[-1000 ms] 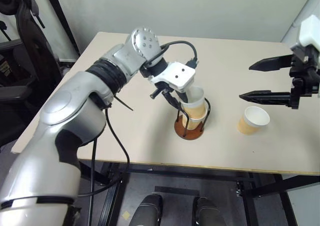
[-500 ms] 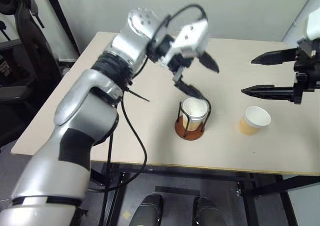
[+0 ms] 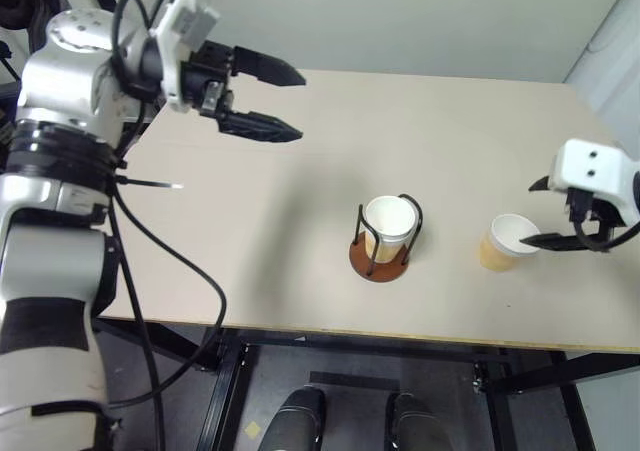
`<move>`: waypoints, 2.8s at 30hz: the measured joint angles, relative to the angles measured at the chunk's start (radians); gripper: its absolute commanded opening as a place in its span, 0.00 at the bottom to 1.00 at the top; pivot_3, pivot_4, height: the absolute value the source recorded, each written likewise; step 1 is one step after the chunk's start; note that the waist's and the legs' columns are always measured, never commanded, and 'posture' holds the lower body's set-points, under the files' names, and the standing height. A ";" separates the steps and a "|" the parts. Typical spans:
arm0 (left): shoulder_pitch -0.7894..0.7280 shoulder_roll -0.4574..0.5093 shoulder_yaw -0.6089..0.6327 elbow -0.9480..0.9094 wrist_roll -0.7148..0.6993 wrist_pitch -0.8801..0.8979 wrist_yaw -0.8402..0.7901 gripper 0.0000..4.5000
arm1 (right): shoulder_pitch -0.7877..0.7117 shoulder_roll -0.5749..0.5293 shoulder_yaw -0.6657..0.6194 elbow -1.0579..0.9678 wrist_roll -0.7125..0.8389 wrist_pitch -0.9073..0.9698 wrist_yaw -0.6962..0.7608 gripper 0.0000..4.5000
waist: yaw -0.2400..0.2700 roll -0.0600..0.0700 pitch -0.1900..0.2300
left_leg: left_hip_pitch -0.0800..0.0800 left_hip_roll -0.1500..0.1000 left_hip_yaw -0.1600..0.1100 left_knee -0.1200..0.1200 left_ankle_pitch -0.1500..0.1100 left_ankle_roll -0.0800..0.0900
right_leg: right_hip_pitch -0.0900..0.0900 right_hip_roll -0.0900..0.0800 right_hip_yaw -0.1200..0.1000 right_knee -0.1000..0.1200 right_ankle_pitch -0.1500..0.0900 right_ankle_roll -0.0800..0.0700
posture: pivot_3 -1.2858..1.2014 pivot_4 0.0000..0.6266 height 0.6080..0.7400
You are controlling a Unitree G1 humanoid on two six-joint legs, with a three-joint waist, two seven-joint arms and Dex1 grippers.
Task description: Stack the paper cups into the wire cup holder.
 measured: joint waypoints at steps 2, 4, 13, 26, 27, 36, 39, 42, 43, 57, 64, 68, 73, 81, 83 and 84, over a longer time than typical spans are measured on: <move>0.026 0.013 0.034 -0.025 0.016 0.022 0.000 1.00 | -0.004 0.025 0.035 0.040 -0.054 -0.050 0.021 1.00 | -0.002 -0.001 0.000 | 0.001 0.000 0.000 0.000 0.000 0.002 | 0.000 0.000 -0.001 0.000 0.001 0.000 | 0.52 0.24 1.00; 0.048 0.027 0.065 -0.059 0.033 0.044 0.000 1.00 | -0.008 0.053 0.062 0.074 -0.093 -0.081 0.045 1.00 | -0.003 -0.001 0.000 | 0.001 -0.001 0.001 -0.001 0.001 0.004 | 0.001 0.002 -0.002 0.000 0.003 -0.002 | 0.52 0.24 1.00; 0.128 0.043 0.157 -0.171 0.076 0.122 0.007 1.00 | -0.060 0.188 0.143 0.202 -0.238 -0.177 0.103 1.00 | -0.011 -0.001 0.000 | 0.004 0.003 -0.001 -0.003 0.005 0.006 | 0.002 0.005 -0.003 0.000 0.011 -0.010 | 0.52 0.24 1.00; 0.146 0.042 0.198 -0.205 0.121 0.149 0.013 1.00 | -0.121 0.301 0.181 0.352 -0.374 -0.267 0.129 0.39 | -0.018 -0.001 0.000 | 0.016 0.006 0.000 -0.020 0.015 -0.001 | 0.003 0.005 -0.002 -0.001 0.014 -0.015 | 0.52 0.24 1.00; 0.146 0.039 0.198 -0.205 0.123 0.148 0.012 1.00 | -0.122 0.305 0.181 0.352 -0.378 -0.267 0.132 0.31 | -0.018 -0.001 0.000 | 0.016 0.006 0.000 -0.022 0.015 -0.002 | 0.003 0.005 -0.002 -0.001 0.014 -0.016 | 0.52 0.24 1.00; 0.145 0.023 0.199 -0.179 0.157 0.129 0.009 1.00 | -0.122 0.301 0.165 0.342 -0.373 -0.258 0.164 0.00 | -0.018 -0.001 0.000 | 0.015 0.008 0.000 -0.022 0.011 -0.002 | 0.003 0.006 -0.003 -0.002 0.010 -0.019 | 0.52 0.24 1.00; 0.145 0.023 0.200 -0.168 0.162 0.119 0.007 1.00 | -0.127 0.296 0.139 0.314 -0.345 -0.229 0.189 0.00 | -0.018 -0.001 0.000 | 0.015 0.008 0.000 -0.023 0.010 -0.002 | 0.003 0.006 -0.003 -0.004 0.010 -0.019 | 0.52 0.24 1.00; 0.146 0.026 0.201 -0.159 0.166 0.111 0.006 1.00 | -0.211 0.294 0.109 0.300 -0.310 -0.173 0.215 0.00 | -0.020 -0.001 0.000 | 0.015 0.008 0.001 -0.023 0.011 -0.003 | 0.002 0.006 -0.003 -0.005 0.010 -0.019 | 0.52 0.24 1.00; 0.147 0.030 0.201 -0.158 0.167 0.109 0.005 1.00 | -0.255 0.296 0.100 0.294 -0.295 -0.147 0.224 0.00 | -0.020 0.000 0.000 | 0.014 0.008 0.001 -0.024 0.011 -0.003 | 0.001 0.006 -0.003 -0.005 0.010 -0.020 | 0.52 0.24 1.00; 0.200 0.065 0.184 -0.195 0.137 0.104 0.003 1.00 | -0.709 0.526 0.163 0.044 -0.114 0.088 0.345 0.00 | -0.026 -0.002 -0.001 | 0.014 0.011 -0.002 -0.039 0.016 -0.016 | -0.004 0.009 -0.007 -0.006 0.000 -0.031 | 0.52 0.24 1.00; 0.229 0.159 0.105 -0.264 0.087 0.102 0.003 1.00 | -0.704 0.569 0.233 0.029 -0.109 0.048 0.350 0.00 | -0.023 -0.002 -0.001 | 0.010 0.010 -0.003 -0.036 0.016 -0.017 | -0.006 0.008 -0.007 -0.006 -0.001 -0.032 | 0.52 0.24 1.00; 0.244 0.196 0.067 -0.309 0.051 0.099 0.003 1.00 | -0.664 0.579 0.275 0.048 -0.146 -0.030 0.350 0.00 | -0.024 -0.002 -0.001 | 0.010 0.010 -0.003 -0.036 0.016 -0.017 | -0.007 0.008 -0.008 -0.005 -0.001 -0.033 | 0.52 0.24 1.00; 0.265 0.212 0.038 -0.338 0.028 0.095 0.003 1.00 | -0.629 0.571 0.303 0.060 -0.176 -0.094 0.350 0.00 | -0.025 -0.002 -0.001 | 0.013 0.010 -0.003 -0.035 0.015 -0.015 | -0.006 0.007 -0.008 0.001 0.000 -0.033 | 0.52 0.24 1.00; 0.264 0.212 0.038 -0.338 0.026 0.087 0.003 1.00 | -0.595 0.573 0.334 0.086 -0.230 -0.177 0.350 0.00 | -0.031 -0.002 -0.001 | 0.019 0.011 -0.003 -0.037 0.018 -0.011 | -0.003 0.007 -0.009 0.003 0.005 -0.041 | 0.52 0.24 1.00; 0.264 0.212 0.038 -0.338 0.026 0.086 0.003 1.00 | -0.592 0.580 0.337 0.088 -0.240 -0.189 0.350 0.00 | -0.032 -0.002 -0.001 | 0.019 0.011 -0.003 -0.037 0.019 -0.011 | -0.003 0.007 -0.009 0.003 0.005 -0.042 | 0.52 0.24 1.00; 0.264 0.212 0.038 -0.338 0.026 0.086 0.003 1.00 | -0.592 0.588 0.337 0.089 -0.249 -0.195 0.350 0.00 | -0.032 -0.002 -0.001 | 0.019 0.011 -0.003 -0.037 0.020 -0.011 | -0.003 0.007 -0.009 0.003 0.005 -0.042 | 0.52 0.24 1.00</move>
